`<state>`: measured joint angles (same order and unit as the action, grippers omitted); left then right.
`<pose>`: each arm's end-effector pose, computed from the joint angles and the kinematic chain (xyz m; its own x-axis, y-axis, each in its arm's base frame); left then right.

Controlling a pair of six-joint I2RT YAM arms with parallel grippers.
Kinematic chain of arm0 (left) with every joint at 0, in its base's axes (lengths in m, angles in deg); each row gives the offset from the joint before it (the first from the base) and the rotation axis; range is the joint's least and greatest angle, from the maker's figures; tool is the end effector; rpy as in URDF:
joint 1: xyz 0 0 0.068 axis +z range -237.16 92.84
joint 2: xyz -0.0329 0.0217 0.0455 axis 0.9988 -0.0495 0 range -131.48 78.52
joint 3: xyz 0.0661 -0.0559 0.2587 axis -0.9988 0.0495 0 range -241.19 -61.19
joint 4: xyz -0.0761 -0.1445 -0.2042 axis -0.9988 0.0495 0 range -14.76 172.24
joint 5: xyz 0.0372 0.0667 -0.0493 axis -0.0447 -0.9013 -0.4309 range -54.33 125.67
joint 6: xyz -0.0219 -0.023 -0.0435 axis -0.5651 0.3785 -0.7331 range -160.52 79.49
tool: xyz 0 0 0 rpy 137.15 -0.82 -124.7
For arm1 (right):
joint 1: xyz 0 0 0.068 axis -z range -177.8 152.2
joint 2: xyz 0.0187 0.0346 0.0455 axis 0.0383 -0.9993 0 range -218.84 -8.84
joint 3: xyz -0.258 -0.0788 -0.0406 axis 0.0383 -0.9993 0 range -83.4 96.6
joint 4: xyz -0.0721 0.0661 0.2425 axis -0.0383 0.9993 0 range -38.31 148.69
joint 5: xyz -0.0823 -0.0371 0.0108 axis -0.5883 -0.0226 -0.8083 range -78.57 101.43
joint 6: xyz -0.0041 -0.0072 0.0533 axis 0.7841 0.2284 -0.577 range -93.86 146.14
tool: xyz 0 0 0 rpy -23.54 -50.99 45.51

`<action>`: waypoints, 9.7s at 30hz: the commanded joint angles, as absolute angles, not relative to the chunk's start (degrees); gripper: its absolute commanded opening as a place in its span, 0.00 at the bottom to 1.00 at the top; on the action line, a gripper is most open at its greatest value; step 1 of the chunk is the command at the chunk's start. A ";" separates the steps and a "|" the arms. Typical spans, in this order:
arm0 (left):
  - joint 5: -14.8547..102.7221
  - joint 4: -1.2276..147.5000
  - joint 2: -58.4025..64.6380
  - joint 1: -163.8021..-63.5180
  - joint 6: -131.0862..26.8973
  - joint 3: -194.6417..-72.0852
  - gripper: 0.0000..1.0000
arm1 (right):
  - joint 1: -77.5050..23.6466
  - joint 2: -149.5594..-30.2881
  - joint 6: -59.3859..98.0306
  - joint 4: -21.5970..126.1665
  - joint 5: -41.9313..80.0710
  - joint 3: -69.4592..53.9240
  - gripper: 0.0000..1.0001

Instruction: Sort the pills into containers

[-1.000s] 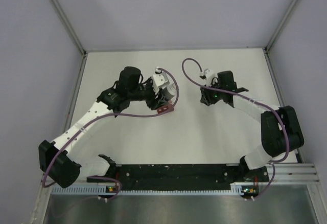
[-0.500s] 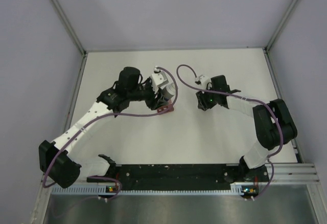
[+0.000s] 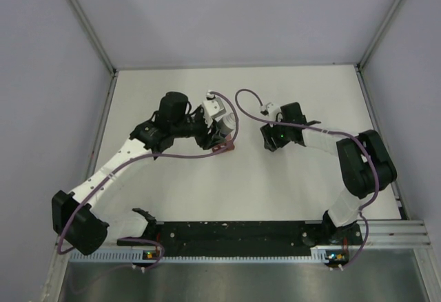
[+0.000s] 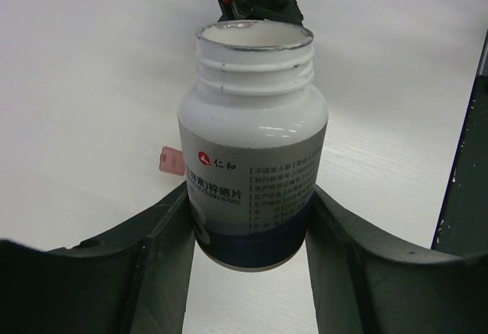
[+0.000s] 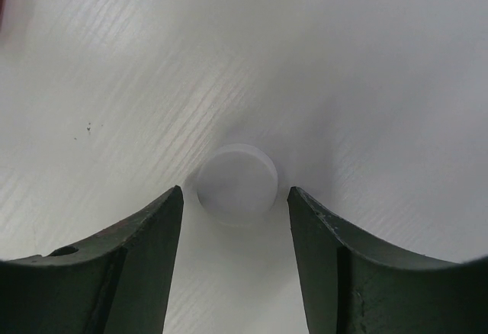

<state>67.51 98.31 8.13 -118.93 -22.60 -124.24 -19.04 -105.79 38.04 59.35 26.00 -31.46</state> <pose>0.2214 -0.1590 0.3377 -0.1529 0.4021 -0.9027 0.9260 0.3774 0.0112 0.3075 0.1290 0.1584 -0.6236 -0.4565 -0.6346 -0.6350 0.7693 0.0707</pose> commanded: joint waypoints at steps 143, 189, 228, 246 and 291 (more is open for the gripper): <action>62.56 90.44 1.71 -119.94 -36.21 -143.54 0.76 | -18.90 -96.12 -24.66 26.64 67.33 -11.16 0.00; 65.82 87.81 0.92 -119.86 -32.87 -142.32 0.55 | -18.37 -96.56 -34.25 19.78 68.64 -10.54 0.00; 63.01 86.68 10.84 -114.67 -31.37 -129.50 0.00 | -15.82 -85.57 6.69 51.60 57.23 -10.19 0.99; 71.26 69.44 19.81 -108.17 -31.21 -104.36 0.00 | -23.02 -102.17 36.50 57.31 44.12 -14.94 0.90; 80.94 80.07 18.41 -106.94 -15.64 -100.92 0.00 | -29.35 -131.80 55.75 73.92 53.97 9.85 0.63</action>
